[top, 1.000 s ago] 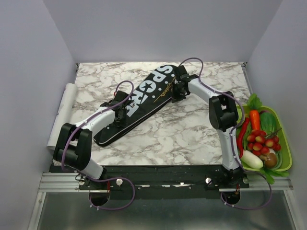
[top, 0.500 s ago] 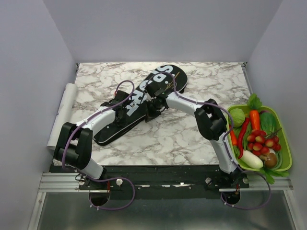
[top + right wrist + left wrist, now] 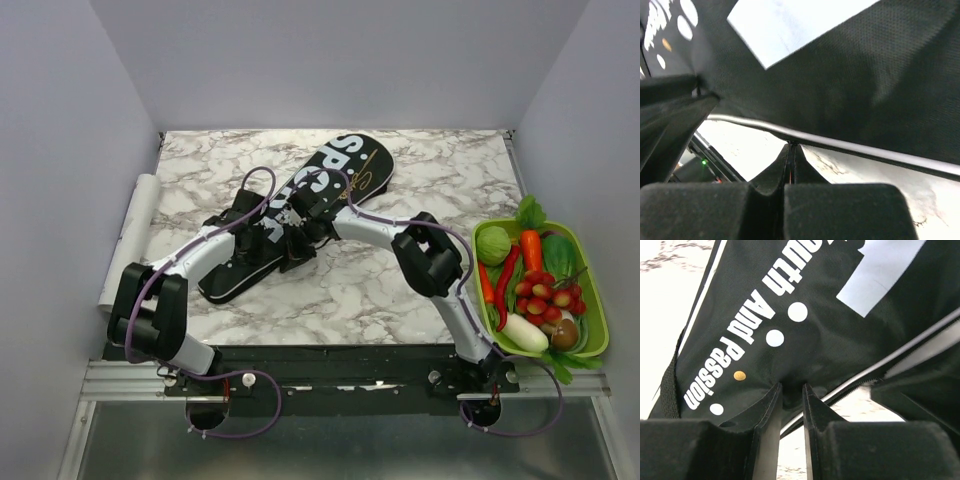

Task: Pack up the badminton gear

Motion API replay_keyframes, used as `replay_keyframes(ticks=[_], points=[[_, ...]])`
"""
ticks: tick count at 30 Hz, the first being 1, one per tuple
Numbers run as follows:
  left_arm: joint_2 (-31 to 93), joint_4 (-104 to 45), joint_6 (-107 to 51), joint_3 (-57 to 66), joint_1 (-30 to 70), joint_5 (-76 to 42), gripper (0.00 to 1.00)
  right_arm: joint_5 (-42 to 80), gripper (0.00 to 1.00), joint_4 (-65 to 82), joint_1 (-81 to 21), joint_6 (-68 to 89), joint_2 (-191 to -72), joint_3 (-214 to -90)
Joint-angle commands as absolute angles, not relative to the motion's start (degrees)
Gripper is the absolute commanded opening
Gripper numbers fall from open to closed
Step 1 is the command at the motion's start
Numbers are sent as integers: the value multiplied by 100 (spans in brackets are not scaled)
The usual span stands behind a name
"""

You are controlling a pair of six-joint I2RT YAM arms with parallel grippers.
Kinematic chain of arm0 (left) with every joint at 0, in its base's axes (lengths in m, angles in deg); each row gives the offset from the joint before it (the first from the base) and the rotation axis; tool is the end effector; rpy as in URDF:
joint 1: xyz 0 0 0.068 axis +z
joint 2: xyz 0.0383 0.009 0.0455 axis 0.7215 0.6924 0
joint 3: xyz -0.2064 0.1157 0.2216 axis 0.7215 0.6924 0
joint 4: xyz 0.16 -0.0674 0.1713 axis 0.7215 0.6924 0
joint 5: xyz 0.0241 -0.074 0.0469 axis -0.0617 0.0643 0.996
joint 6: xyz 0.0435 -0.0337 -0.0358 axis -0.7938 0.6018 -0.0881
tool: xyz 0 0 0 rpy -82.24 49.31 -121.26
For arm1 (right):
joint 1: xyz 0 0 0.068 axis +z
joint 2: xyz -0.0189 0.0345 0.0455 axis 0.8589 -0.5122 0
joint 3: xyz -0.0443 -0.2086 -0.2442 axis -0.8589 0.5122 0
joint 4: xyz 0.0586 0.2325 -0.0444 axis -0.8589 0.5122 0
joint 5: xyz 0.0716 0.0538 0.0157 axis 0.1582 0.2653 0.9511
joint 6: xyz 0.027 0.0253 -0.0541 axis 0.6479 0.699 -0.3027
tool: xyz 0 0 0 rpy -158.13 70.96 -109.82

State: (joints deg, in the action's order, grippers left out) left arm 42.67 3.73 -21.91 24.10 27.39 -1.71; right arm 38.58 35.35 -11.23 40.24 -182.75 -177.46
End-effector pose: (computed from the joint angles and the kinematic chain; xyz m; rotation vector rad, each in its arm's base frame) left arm 0.2635 -0.0828 0.2371 -0.0122 2.6949 -0.0215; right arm 0.3310 0.4022 0.1800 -0.4764 2.8300 1.0521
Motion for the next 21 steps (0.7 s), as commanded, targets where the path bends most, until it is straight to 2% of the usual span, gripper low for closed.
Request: replay_keyframes(ticks=[1,3,6,11,21], points=[[3920,-230,-2056,2614,2693,-1601,29,4055,1,3488,-1304,4879,-18164,-17300],[3648,-46,-1960,2421,2693,-1426,31,4001,1,3155,-1585,5118,-17954,-17079],[3445,446,-1906,2236,2693,-1101,39,3800,1,2855,-1937,5417,-17655,-16780],[3295,948,-1924,2236,2693,-794,41,3491,1,2855,-2595,5383,-17434,-16718],[3488,1081,-1801,2455,2711,7,50,3324,1,3496,-3265,4258,-17250,-16780]])
